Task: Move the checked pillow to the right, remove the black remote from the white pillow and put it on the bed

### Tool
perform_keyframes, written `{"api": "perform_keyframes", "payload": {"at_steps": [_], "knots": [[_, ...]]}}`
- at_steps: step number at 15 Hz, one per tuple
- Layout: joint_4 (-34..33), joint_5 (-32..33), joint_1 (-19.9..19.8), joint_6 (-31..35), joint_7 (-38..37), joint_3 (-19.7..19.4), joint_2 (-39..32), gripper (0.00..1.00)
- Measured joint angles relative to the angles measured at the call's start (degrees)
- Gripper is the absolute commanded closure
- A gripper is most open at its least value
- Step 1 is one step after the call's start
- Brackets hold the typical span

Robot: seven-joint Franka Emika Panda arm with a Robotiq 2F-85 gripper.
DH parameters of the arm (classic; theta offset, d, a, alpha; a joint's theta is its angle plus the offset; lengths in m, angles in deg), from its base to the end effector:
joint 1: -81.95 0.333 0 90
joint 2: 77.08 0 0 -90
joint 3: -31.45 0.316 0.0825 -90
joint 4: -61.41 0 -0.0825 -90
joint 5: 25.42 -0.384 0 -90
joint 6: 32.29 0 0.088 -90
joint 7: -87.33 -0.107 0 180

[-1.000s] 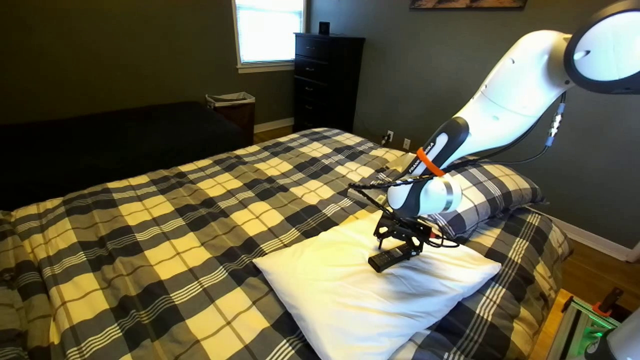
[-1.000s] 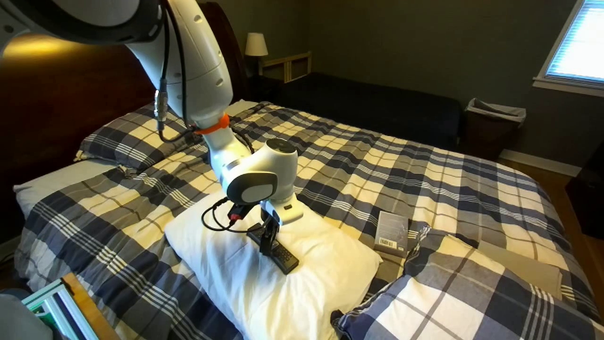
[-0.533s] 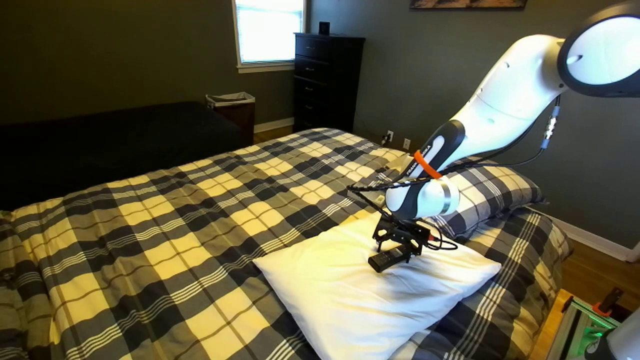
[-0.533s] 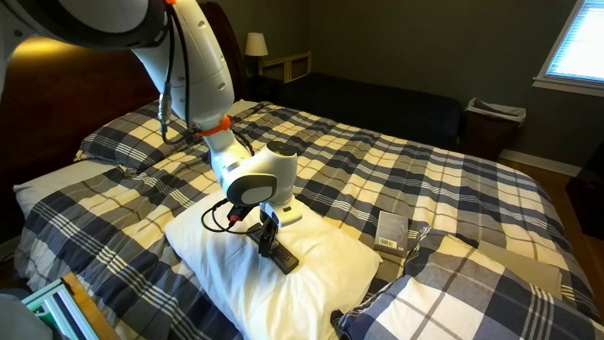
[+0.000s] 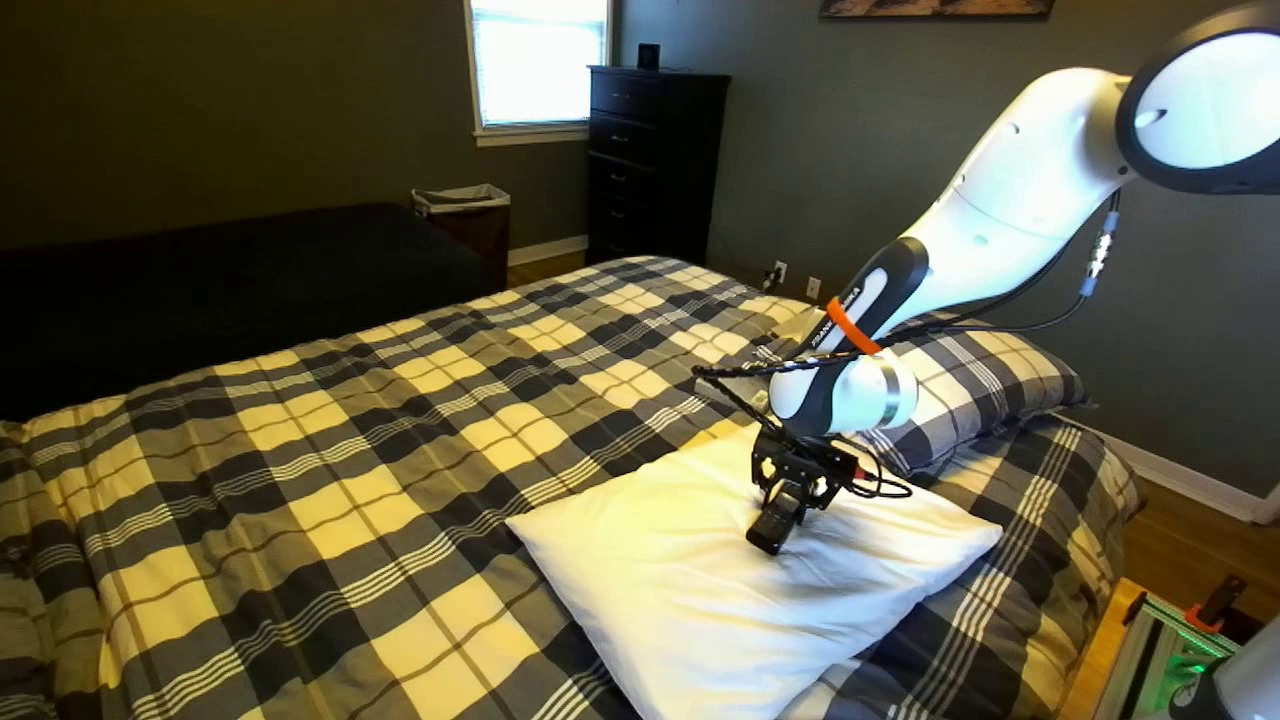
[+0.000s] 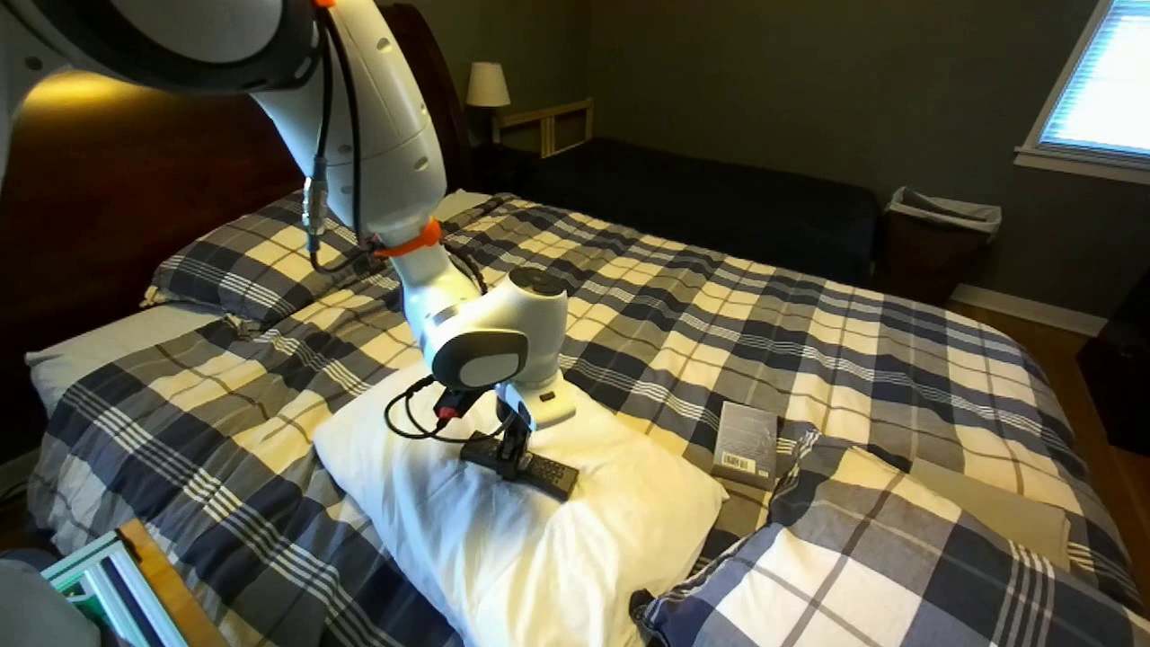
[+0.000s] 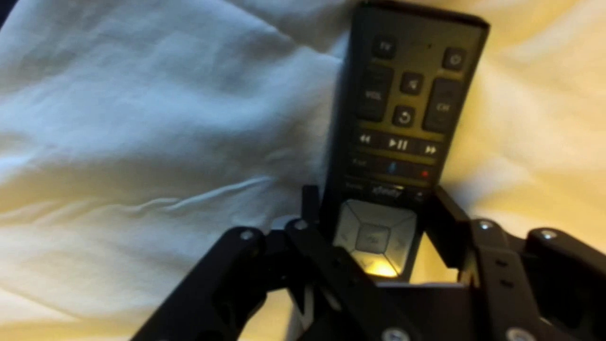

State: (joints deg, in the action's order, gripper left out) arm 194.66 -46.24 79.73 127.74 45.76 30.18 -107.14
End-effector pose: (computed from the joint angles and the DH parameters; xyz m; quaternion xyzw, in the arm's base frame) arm 0.4959 -0.0477 0.1086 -0.8434 0.5341 0.0425 0.0396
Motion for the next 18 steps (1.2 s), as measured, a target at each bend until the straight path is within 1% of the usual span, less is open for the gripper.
{"api": "perform_keyframes", "payload": {"at_steps": [8,15,17,18], "knots": [[0.22,0.08,0.09,-0.01,0.46,-0.63,1.21,0.69],[0.67,0.78,0.50,-0.21,0.81,-5.34,6.36,0.69],[0.21,0.80,0.50,-0.53,0.81,-6.13,7.70,0.69],[-0.14,0.97,0.53,-0.67,0.80,-6.28,8.11,0.19]]}}
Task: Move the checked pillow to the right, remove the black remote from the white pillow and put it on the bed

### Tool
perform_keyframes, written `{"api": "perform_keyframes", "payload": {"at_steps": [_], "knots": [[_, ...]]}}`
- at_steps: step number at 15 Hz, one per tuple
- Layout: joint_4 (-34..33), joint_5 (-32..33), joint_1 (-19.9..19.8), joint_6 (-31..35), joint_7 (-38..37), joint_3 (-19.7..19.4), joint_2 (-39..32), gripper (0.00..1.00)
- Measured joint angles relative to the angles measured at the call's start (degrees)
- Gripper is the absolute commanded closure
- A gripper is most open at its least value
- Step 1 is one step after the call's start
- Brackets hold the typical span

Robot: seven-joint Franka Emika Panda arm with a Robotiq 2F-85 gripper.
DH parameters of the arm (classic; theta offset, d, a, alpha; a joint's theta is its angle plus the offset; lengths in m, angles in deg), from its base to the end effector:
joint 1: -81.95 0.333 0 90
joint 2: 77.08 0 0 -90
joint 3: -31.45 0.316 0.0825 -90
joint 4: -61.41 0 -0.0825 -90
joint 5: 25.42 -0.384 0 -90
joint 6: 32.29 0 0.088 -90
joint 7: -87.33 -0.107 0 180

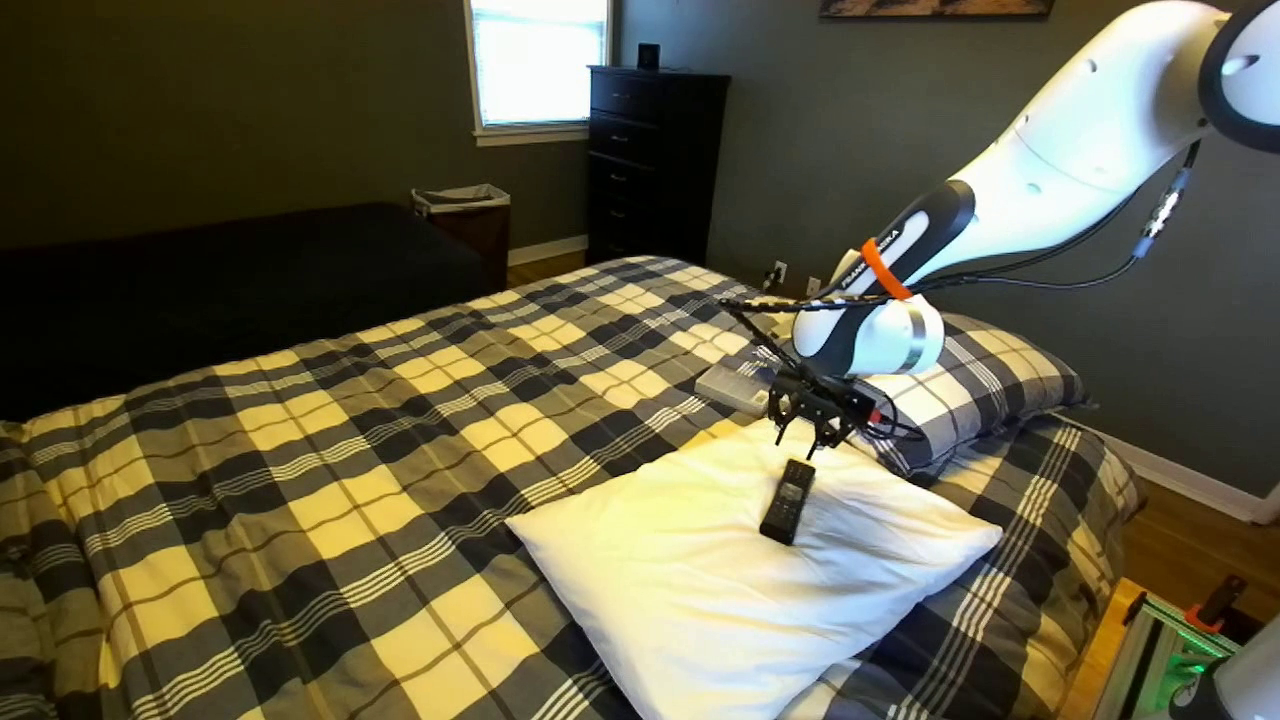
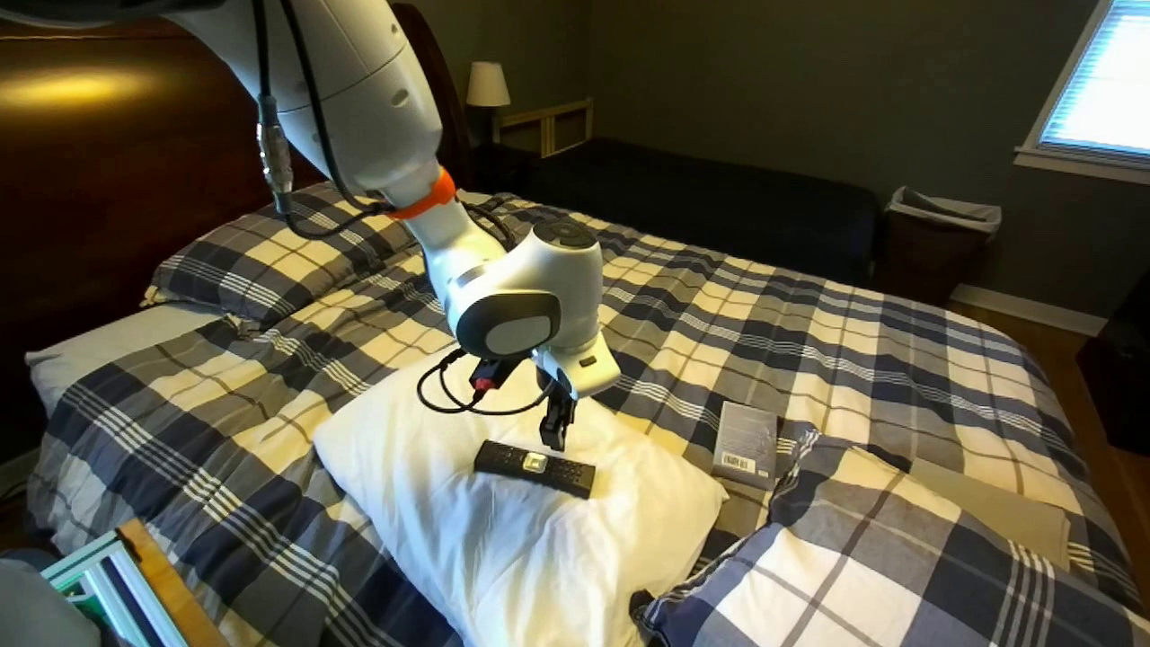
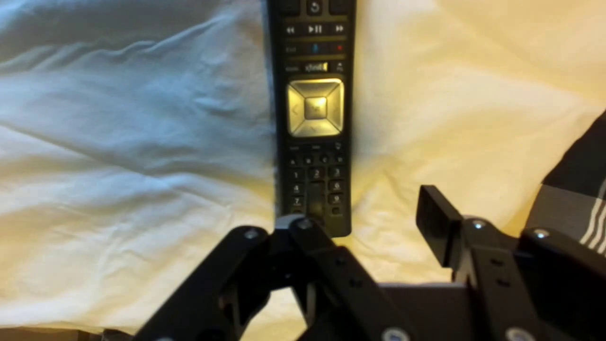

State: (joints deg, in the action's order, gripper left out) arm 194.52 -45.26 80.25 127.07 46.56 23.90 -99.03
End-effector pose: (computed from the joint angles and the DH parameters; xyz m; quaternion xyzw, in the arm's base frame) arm 0.5157 -0.1018 0.1831 -0.8292 0.5557 -0.0289 0.0528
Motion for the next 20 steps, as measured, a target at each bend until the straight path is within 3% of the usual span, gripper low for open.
{"api": "perform_keyframes", "payload": {"at_steps": [1,3,5,11,20], "knots": [[-0.45,0.31,0.08,-0.25,0.00,-0.01,0.18,0.19],[-1.21,1.53,0.57,-1.50,0.00,0.01,0.08,0.05],[-1.47,3.76,1.27,-3.70,0.03,-0.02,-0.37,0.00],[-1.49,10.00,3.29,-6.33,-0.06,-1.34,-3.07,0.00],[-3.07,8.67,3.24,-6.34,-0.06,-0.92,-7.02,0.00]]}}
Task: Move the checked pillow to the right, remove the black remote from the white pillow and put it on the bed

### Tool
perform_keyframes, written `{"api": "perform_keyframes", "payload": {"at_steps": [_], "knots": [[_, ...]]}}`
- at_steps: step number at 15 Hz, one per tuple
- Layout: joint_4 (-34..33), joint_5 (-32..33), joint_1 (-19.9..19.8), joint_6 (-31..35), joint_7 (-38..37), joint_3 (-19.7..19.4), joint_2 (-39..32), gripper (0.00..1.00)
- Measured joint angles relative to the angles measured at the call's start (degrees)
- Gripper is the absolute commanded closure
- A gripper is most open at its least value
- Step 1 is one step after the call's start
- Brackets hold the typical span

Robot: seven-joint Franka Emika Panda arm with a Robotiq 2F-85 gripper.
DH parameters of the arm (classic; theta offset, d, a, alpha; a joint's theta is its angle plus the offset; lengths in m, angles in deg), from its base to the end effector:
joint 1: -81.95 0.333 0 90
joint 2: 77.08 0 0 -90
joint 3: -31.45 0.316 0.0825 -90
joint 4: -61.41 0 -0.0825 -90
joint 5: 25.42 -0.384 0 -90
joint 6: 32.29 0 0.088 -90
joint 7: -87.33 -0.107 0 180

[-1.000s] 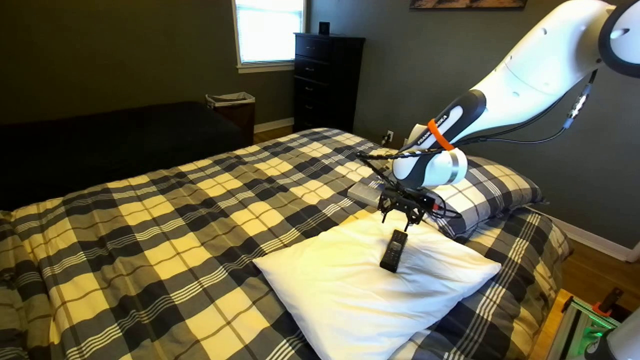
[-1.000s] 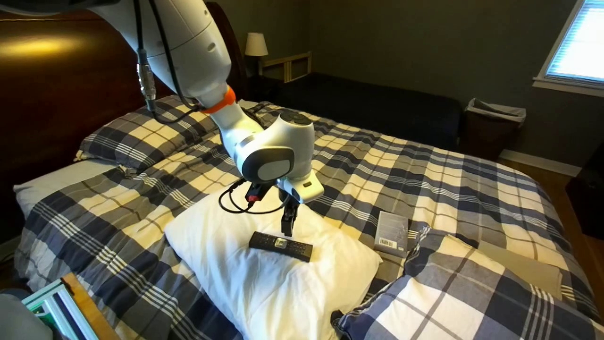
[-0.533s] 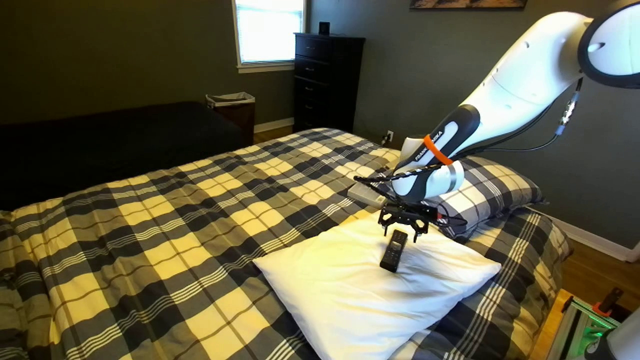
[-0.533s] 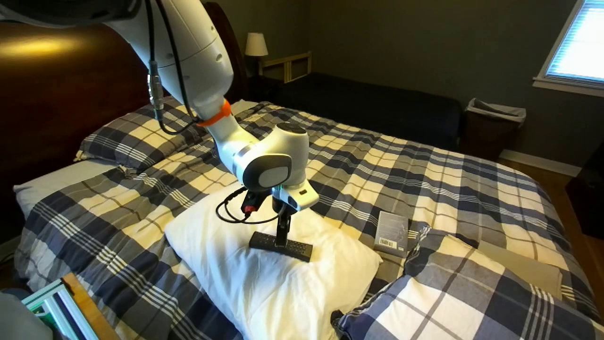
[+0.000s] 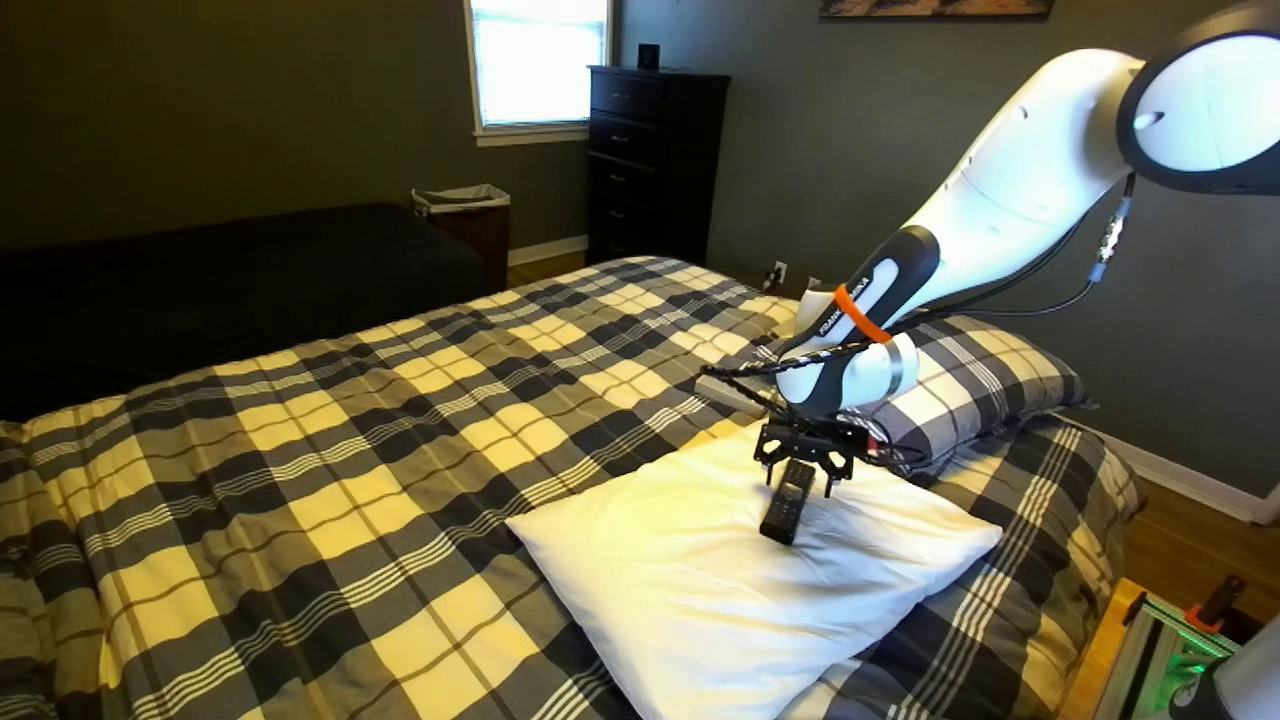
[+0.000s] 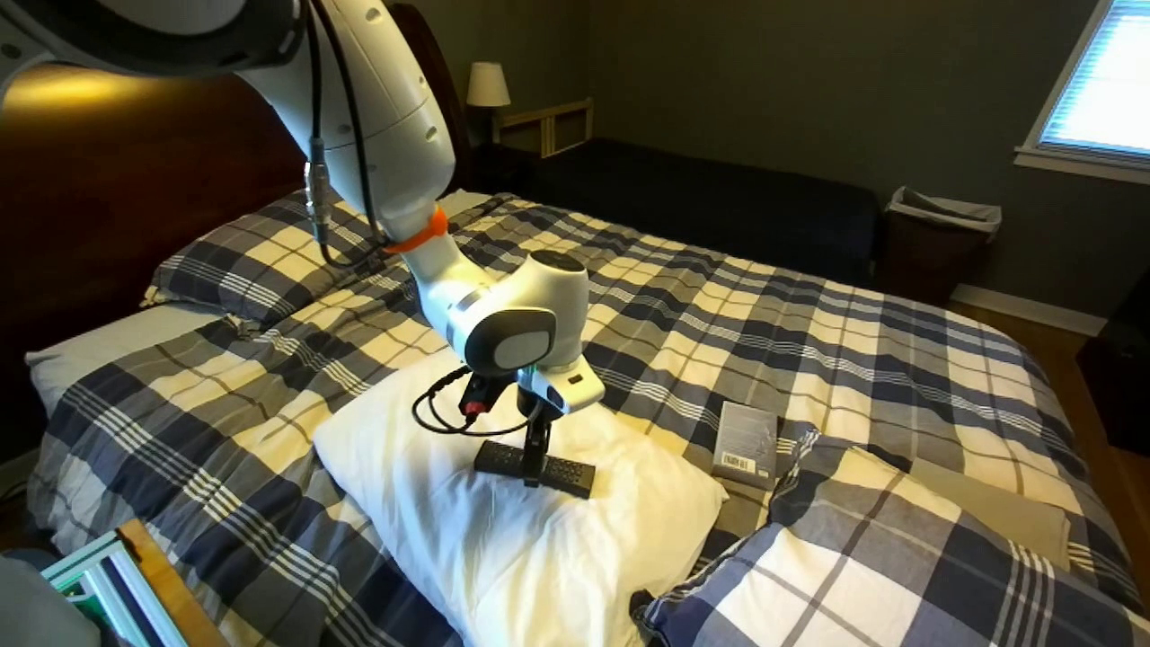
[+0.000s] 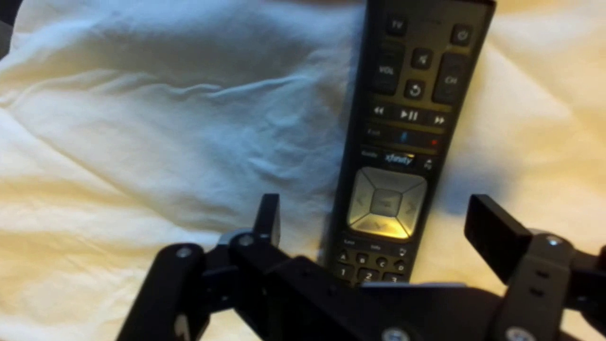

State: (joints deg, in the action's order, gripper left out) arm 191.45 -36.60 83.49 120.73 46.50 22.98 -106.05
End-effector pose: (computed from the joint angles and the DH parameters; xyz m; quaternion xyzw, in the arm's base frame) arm 0.5118 -0.0733 0.1281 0.8773 -0.4776 -0.0456 0.0099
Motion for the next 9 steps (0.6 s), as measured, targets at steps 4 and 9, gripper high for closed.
{"api": "perform_keyframes", "payload": {"at_steps": [4,9], "knots": [[-0.56,-0.84,0.00,0.00,0.00,0.45,-1.07,0.00],[-1.12,-1.08,0.00,0.00,-0.01,0.49,-2.30,0.29]]}}
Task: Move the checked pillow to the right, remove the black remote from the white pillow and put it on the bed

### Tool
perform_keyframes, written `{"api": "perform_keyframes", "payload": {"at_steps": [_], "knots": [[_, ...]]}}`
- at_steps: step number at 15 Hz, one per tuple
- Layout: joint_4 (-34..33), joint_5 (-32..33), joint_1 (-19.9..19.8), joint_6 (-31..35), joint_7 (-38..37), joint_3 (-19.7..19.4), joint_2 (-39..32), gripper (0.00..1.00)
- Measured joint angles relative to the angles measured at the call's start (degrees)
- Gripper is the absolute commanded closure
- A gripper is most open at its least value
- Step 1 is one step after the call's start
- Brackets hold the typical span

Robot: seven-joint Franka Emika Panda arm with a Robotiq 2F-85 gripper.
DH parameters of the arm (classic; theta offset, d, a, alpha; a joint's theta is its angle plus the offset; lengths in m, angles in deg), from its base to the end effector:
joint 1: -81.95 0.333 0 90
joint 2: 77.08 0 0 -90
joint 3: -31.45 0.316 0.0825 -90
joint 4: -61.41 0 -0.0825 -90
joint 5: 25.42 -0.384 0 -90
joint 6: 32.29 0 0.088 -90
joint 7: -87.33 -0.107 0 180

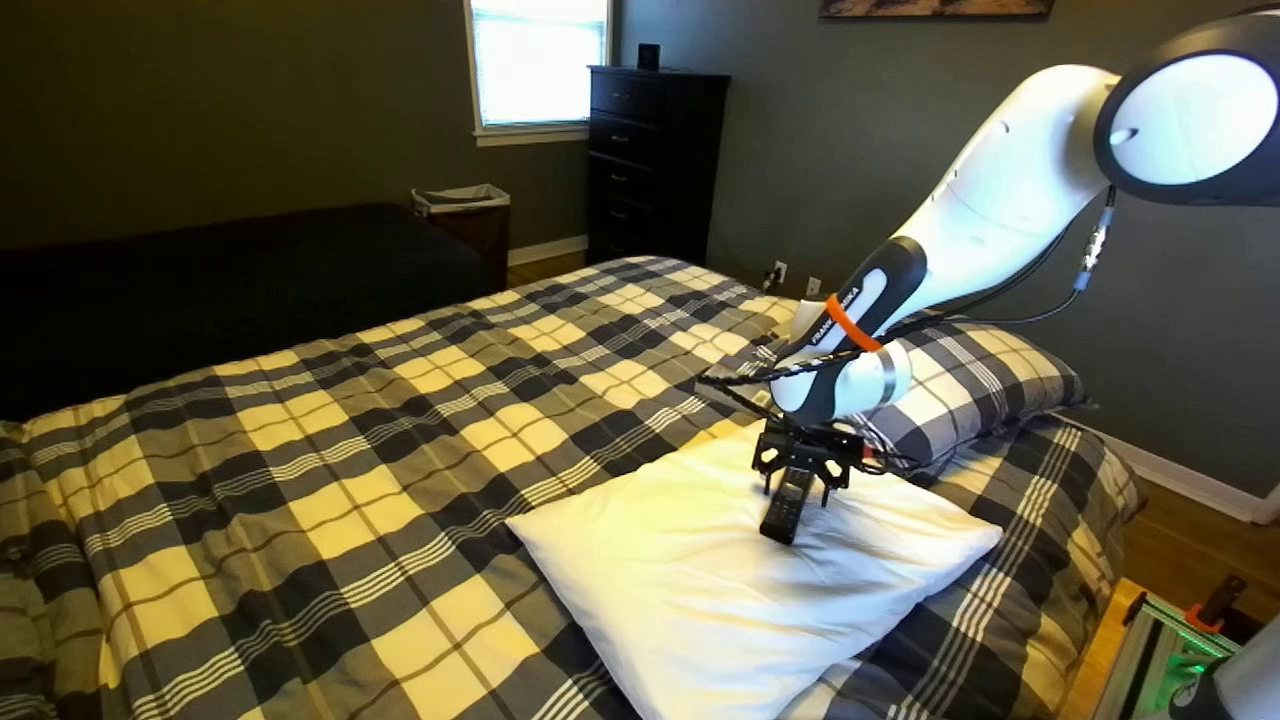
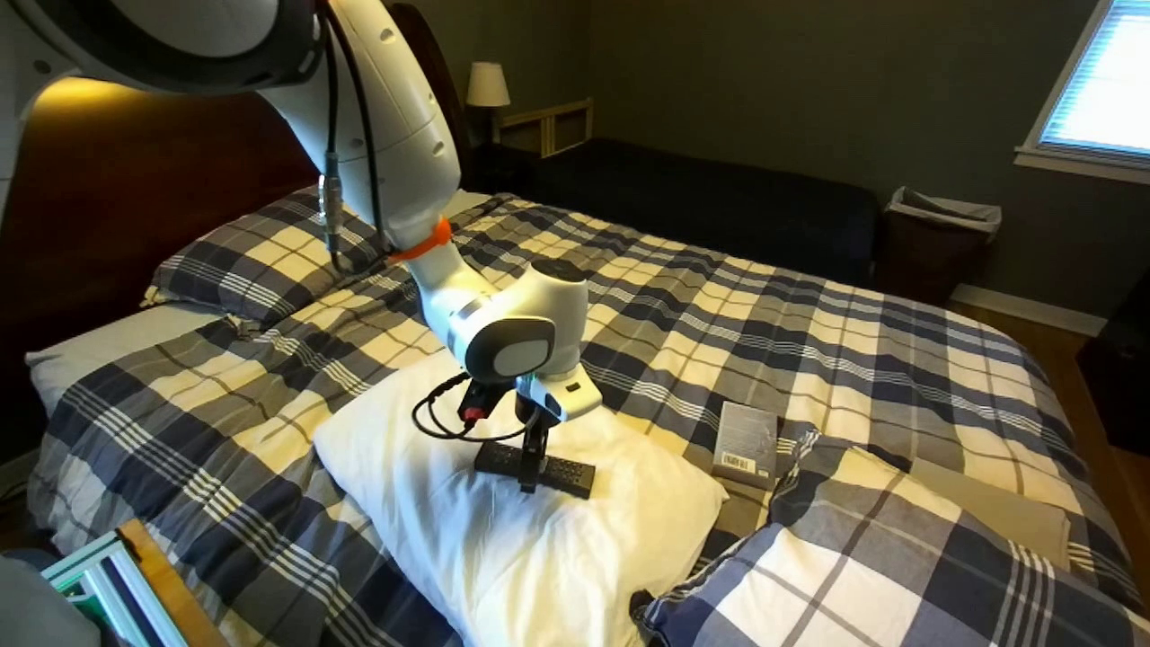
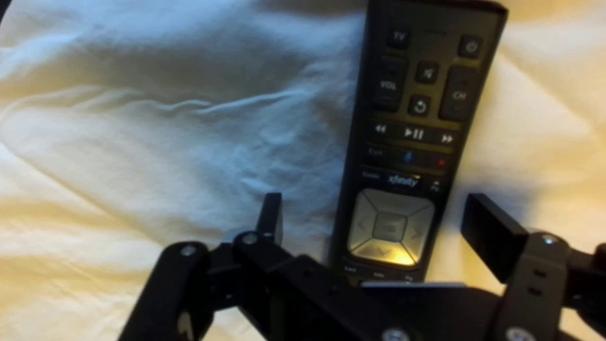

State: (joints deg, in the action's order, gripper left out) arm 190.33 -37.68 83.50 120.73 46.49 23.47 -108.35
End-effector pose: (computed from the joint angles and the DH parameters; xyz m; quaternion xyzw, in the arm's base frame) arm 0.5123 -0.0697 0.1128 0.8748 -0.4811 -0.0558 0.0108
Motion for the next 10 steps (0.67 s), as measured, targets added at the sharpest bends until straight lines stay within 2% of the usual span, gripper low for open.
{"api": "perform_keyframes", "payload": {"at_steps": [5,10], "knots": [[-0.23,-0.46,0.01,0.00,-0.05,0.03,-0.22,0.69],[-0.35,-0.69,0.02,0.00,-0.38,0.04,-0.22,0.72]]}}
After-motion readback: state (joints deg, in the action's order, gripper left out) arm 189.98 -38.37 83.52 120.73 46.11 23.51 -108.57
